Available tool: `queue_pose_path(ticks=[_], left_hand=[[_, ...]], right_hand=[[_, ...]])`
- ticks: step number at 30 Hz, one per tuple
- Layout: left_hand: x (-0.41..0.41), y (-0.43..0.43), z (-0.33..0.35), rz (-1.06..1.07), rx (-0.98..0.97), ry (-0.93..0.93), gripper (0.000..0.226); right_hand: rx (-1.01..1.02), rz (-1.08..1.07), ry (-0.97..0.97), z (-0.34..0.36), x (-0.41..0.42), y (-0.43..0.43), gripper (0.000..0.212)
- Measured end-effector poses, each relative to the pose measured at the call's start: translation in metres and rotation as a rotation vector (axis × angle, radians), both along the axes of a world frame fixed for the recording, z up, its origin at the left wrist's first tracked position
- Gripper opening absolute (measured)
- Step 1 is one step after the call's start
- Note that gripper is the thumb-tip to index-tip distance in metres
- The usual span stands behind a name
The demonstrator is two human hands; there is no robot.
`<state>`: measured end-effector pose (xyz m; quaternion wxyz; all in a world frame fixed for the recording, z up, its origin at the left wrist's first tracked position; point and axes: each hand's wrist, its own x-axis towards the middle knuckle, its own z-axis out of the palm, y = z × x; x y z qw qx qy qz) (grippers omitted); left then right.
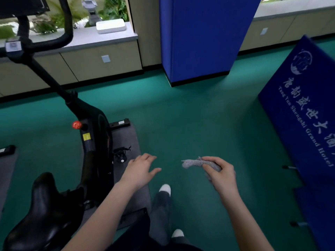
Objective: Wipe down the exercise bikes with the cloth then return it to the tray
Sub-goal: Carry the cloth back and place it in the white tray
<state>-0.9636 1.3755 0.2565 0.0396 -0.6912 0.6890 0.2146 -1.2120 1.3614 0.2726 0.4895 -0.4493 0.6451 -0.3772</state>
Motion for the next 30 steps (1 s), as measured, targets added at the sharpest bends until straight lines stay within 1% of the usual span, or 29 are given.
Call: queue_pose_path(ticks=[4, 8, 13, 17, 20, 23, 27, 30], left_hand=[[0.020, -0.055, -0.010, 0.069, -0.008, 0.014, 0.058], [0.053, -0.123, -0.017, 0.151, -0.010, 0.036, 0.058], [0.100, -0.216, -0.006, 0.220, -0.012, 0.076, 0.058], [0.128, -0.280, 0.009, 0.259, -0.053, 0.060, 0.058], [0.141, -0.315, 0.015, 0.300, -0.078, 0.063, 0.056], [0.149, -0.350, 0.014, 0.340, -0.043, 0.055, 0.057], [0.154, -0.408, 0.012, 0.403, -0.047, 0.074, 0.055], [0.150, -0.457, 0.019, 0.458, -0.066, 0.072, 0.053]], right_hand=[[-0.033, 0.066, 0.026, 0.003, 0.020, -0.069, 0.021], [-0.060, 0.140, 0.063, 0.006, 0.059, -0.155, 0.020], [-0.086, 0.285, 0.114, 0.018, 0.112, -0.256, 0.019], [-0.113, 0.337, 0.122, 0.022, 0.144, -0.324, 0.019], [-0.110, 0.356, 0.107, 0.021, 0.162, -0.369, 0.020], [-0.097, 0.380, 0.105, 0.015, 0.177, -0.415, 0.020], [-0.026, 0.429, 0.043, 0.010, 0.186, -0.484, 0.020], [-0.028, 0.479, -0.002, 0.013, 0.184, -0.541, 0.019]])
